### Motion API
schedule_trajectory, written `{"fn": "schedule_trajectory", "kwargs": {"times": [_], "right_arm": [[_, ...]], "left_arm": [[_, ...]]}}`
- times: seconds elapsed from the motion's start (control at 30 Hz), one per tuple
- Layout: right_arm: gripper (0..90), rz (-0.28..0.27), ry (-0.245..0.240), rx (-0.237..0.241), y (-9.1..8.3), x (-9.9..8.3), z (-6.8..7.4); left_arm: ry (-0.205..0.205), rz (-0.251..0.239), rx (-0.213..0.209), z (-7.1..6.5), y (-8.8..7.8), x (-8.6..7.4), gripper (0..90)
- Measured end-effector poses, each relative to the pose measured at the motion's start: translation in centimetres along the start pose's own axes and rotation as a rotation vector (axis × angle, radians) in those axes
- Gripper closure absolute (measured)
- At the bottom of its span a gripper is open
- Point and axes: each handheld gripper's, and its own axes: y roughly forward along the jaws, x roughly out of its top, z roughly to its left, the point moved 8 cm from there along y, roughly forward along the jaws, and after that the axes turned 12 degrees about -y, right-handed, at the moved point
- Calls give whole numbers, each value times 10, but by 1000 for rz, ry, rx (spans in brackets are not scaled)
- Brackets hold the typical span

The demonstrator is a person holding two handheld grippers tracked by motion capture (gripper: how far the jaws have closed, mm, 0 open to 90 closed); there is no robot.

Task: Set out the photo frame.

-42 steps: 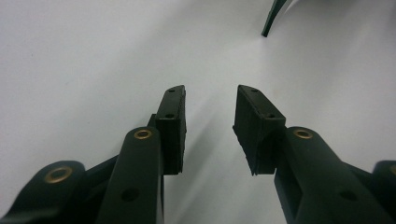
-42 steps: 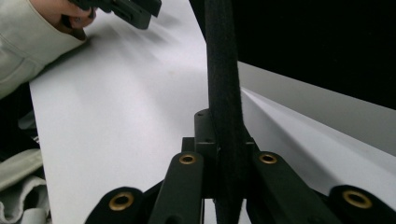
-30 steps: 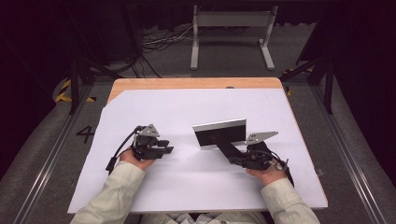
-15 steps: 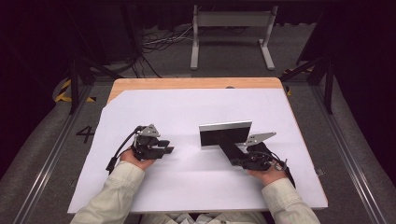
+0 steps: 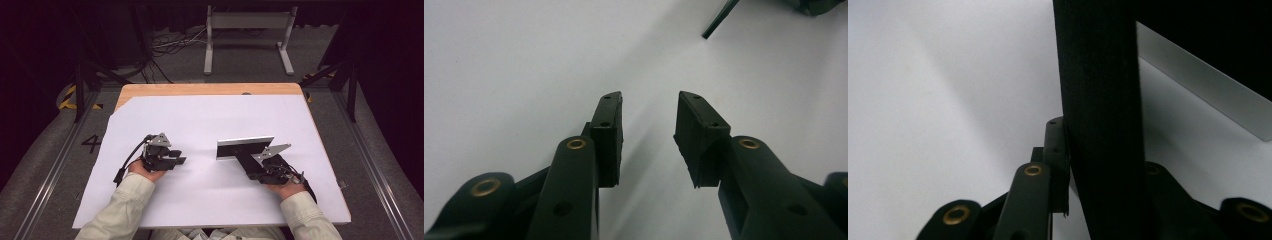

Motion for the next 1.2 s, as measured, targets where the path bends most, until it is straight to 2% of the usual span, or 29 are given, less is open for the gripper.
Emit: {"fn": "schedule_trajectory", "kwargs": {"times": [0.1, 0.17, 0.23, 0.37, 0.8, 0.9, 1.07, 1.2], "right_arm": [[747, 1, -6, -5, 0, 0, 0], [683, -2, -11, -7, 0, 0, 0], [645, -4, 8, -10, -1, -1, -2], [586, -4, 12, -15, -2, -1, -2], [550, -43, 23, -38, -16, 3, -4], [535, -60, 41, -38, -21, 4, -4], [521, -70, 45, -38, -26, 3, -5], [494, -86, 40, -51, -33, 5, -6]], "left_arm": [[0, 1, -1, 0, 0, 0, 635], [-2, 0, 0, 0, 1, 0, 634], [-3, 1, 0, 0, 1, 0, 633], [0, 1, -2, 0, 1, 1, 628], [4, 6, -12, -2, 4, 3, 610], [2, 10, -15, -3, 7, 4, 582], [7, 15, -18, -5, 10, 4, 552], [13, 1, 5, -3, 12, 7, 532]]}}
